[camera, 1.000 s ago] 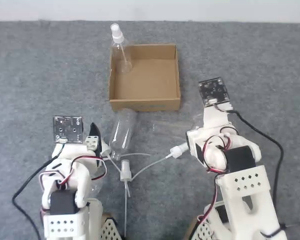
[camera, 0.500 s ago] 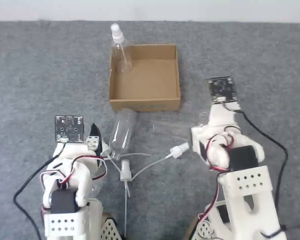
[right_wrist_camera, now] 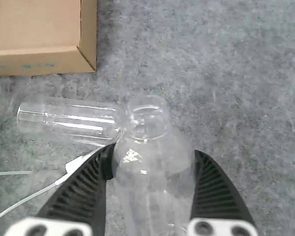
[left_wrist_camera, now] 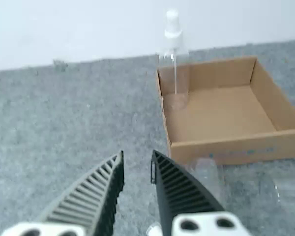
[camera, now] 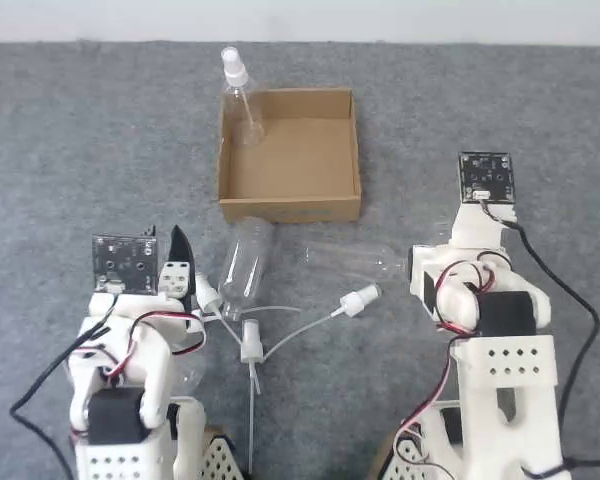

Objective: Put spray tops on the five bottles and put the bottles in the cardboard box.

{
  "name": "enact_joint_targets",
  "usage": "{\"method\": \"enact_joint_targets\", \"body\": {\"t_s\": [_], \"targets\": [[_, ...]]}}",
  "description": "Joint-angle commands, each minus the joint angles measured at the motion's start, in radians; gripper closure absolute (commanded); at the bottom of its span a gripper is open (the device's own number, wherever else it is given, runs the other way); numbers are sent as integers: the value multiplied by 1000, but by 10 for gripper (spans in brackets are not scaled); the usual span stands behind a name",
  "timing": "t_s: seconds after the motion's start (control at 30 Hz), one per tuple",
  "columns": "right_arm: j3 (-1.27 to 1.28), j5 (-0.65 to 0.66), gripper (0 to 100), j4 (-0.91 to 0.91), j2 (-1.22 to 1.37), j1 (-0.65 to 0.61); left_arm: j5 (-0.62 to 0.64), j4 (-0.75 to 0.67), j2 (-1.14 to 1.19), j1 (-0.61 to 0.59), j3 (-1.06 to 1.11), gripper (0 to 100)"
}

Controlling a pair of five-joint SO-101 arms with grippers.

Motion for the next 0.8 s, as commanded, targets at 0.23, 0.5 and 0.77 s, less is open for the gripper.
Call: {"method": "enact_joint_targets", "body": {"t_s": [0.23, 0.5, 0.77], "targets": [[-54, -9, 901, -18, -35, 45, -72, 124, 23, 133, -243, 942], [-52, -9, 901, -16, -35, 50, -129, 184, 370, 244, -432, 942], [-52, -64, 898, -25, -35, 202, -135, 221, 643, 431, -532, 936]]}}
